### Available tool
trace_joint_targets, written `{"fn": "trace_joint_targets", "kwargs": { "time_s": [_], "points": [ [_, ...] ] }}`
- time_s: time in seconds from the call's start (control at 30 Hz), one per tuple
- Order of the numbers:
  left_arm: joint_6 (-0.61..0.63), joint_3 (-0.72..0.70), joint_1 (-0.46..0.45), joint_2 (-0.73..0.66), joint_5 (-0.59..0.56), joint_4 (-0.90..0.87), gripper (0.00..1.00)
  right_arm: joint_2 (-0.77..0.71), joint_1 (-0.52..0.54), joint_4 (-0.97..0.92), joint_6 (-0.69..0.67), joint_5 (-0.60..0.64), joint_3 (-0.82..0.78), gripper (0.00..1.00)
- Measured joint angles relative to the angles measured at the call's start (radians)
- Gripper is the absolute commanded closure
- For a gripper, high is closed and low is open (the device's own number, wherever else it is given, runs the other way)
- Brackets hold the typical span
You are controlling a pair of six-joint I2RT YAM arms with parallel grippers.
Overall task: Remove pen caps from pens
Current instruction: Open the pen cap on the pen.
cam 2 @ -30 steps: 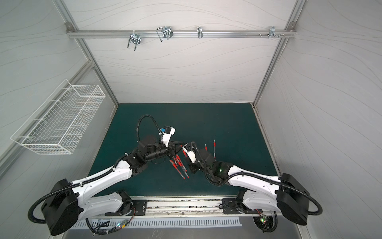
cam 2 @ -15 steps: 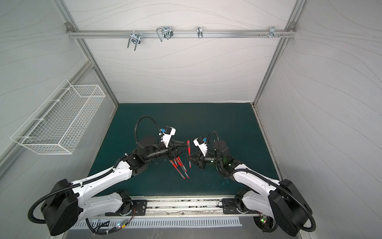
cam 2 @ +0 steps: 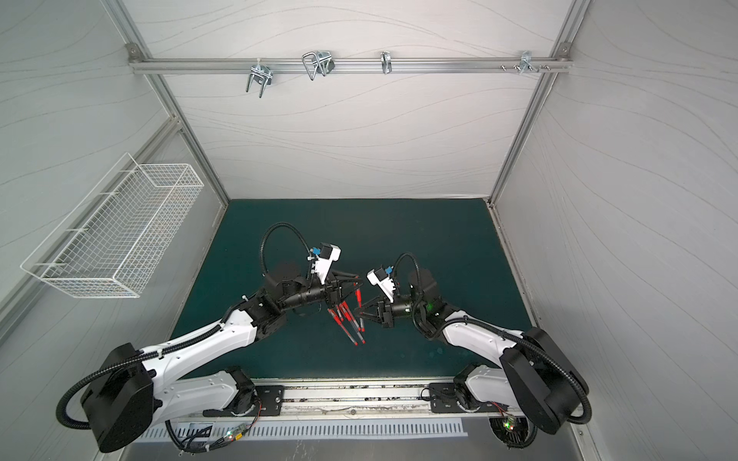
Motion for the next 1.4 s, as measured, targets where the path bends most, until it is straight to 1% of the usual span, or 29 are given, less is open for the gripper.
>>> {"fn": "trace_joint_targets", "kwargs": {
  "time_s": [0.07, 0.2, 0.23, 0.27, 0.3, 0.37, 0.43, 0.5, 0.6, 0.73, 0.8, 1.03, 1.17, 1.23, 1.4],
  "points": [
    [-0.002, 0.0, 0.0, 0.0, 0.0, 0.002, 0.8, 0.002, 0.0, 0.003, 0.001, -0.007, 0.001, 1.0],
    [-0.022, 0.0, 0.0, 0.0, 0.007, 0.017, 0.98, 0.002, 0.0, 0.005, -0.003, -0.009, 0.002, 1.0],
    [-0.028, -0.001, 0.0, 0.0, 0.009, 0.022, 1.0, 0.002, 0.0, 0.007, -0.007, -0.008, 0.002, 0.93],
    [-0.028, -0.001, 0.0, 0.0, 0.013, 0.023, 1.0, 0.002, 0.0, 0.008, -0.011, -0.005, 0.002, 0.78],
    [-0.03, -0.001, 0.0, 0.0, 0.015, 0.024, 1.0, 0.001, 0.0, 0.005, -0.012, 0.0, 0.002, 0.68],
    [-0.026, -0.001, 0.0, 0.0, 0.014, 0.024, 1.0, -0.011, 0.0, -0.002, -0.015, 0.024, 0.001, 0.6],
    [-0.022, -0.001, 0.0, 0.0, 0.008, 0.022, 1.0, -0.052, 0.0, -0.008, -0.02, 0.064, -0.008, 0.58],
    [-0.015, -0.002, 0.001, 0.0, -0.003, 0.023, 1.0, -0.127, 0.002, -0.014, -0.029, 0.123, -0.028, 0.56],
    [-0.011, -0.009, 0.001, 0.0, -0.009, 0.024, 1.0, -0.223, 0.008, -0.03, -0.051, 0.21, -0.051, 0.57],
    [-0.011, -0.015, 0.001, 0.001, -0.008, 0.024, 1.0, -0.265, 0.018, -0.031, -0.066, 0.278, -0.069, 0.6],
    [-0.012, -0.015, 0.001, 0.004, -0.008, 0.026, 1.0, -0.254, 0.026, -0.032, -0.072, 0.301, -0.071, 0.61],
    [-0.012, -0.016, 0.001, 0.006, -0.008, 0.036, 1.0, -0.158, 0.091, -0.053, -0.102, 0.324, -0.053, 0.62],
    [-0.012, -0.016, 0.001, 0.007, -0.006, 0.042, 1.0, -0.114, 0.114, -0.056, -0.119, 0.324, -0.034, 0.68],
    [-0.013, -0.016, 0.001, 0.01, -0.005, 0.045, 1.0, -0.1, 0.115, -0.055, -0.119, 0.324, -0.028, 0.69],
    [-0.013, -0.016, 0.001, 0.013, -0.004, 0.047, 1.0, -0.09, 0.116, -0.045, -0.116, 0.332, -0.028, 0.66]
  ]
}}
